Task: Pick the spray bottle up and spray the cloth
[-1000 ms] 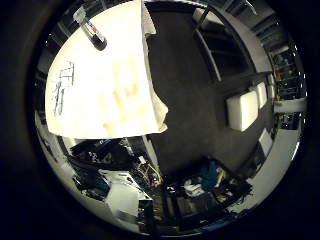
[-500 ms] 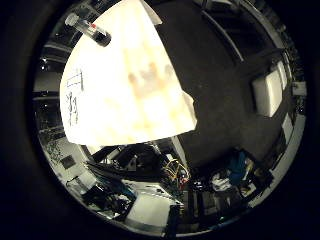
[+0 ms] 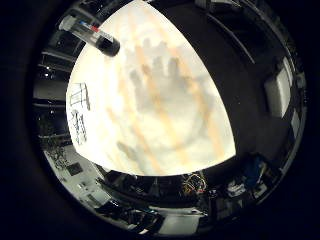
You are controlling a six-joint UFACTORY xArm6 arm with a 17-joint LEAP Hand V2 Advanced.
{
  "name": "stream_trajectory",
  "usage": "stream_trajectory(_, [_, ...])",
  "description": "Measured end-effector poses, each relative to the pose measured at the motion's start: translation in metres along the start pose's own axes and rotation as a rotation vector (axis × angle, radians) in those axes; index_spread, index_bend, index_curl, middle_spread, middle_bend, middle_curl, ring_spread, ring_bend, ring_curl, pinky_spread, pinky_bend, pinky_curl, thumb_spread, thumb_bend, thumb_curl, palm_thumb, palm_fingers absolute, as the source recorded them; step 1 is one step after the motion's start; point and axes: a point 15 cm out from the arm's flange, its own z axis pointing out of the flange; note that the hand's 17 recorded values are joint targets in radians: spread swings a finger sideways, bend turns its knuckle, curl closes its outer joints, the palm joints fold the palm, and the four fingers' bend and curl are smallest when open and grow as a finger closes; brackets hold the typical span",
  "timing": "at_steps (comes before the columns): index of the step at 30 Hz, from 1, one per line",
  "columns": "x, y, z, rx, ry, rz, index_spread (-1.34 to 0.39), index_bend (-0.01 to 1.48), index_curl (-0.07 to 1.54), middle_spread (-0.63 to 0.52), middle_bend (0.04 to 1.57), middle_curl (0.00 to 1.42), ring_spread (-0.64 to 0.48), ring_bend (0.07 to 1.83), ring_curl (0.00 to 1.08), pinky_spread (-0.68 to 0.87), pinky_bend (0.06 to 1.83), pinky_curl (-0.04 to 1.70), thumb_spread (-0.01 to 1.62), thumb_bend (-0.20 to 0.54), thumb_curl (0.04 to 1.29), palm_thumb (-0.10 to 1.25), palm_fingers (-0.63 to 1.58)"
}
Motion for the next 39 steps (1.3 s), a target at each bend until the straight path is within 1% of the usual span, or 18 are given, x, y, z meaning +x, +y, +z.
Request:
stream_trajectory(2, [-0.001, 0.001, 0.008, 0.000, -0.013, -0.002, -0.14, 0.14, 0.20, 0.22, 0.25, 0.33, 0.23, 0.36, 0.26, 0.38, 0.44, 0.31, 0.93, -0.025, 0.29, 0.40, 0.01])
stream_trajectory(8, [-0.005, -0.009, 0.020, 0.065, -0.067, -0.012, -0.11, 0.14, 0.23, 0.21, 0.25, 0.33, 0.21, 0.38, 0.27, 0.34, 0.43, 0.31, 0.95, -0.027, 0.30, 0.43, 0.05])
stream_trajectory(15, [-0.007, -0.021, 0.032, 0.063, -0.082, -0.021, -0.11, 0.15, 0.24, 0.20, 0.27, 0.34, 0.20, 0.40, 0.27, 0.33, 0.42, 0.31, 0.95, -0.028, 0.29, 0.45, 0.06])
stream_trajectory(28, [-0.015, -0.067, 0.049, 0.091, -0.109, -0.021, -0.11, 0.15, 0.26, 0.18, 0.29, 0.34, 0.19, 0.41, 0.26, 0.32, 0.38, 0.30, 0.96, -0.028, 0.29, 0.47, 0.11])
stream_trajectory(31, [-0.021, -0.078, 0.057, 0.095, -0.121, -0.025, -0.12, 0.16, 0.26, 0.16, 0.31, 0.35, 0.19, 0.41, 0.26, 0.32, 0.36, 0.30, 0.97, -0.021, 0.30, 0.50, 0.15])
stream_trajectory(36, [-0.033, -0.098, 0.073, 0.099, -0.143, -0.036, -0.13, 0.18, 0.30, 0.11, 0.33, 0.35, 0.17, 0.40, 0.26, 0.29, 0.31, 0.29, 0.99, -0.018, 0.31, 0.60, 0.26])
stream_trajectory(39, [-0.043, -0.119, 0.085, 0.109, -0.160, -0.049, -0.15, 0.18, 0.31, 0.09, 0.35, 0.36, 0.15, 0.43, 0.26, 0.26, 0.29, 0.28, 0.99, -0.016, 0.32, 0.65, 0.36])
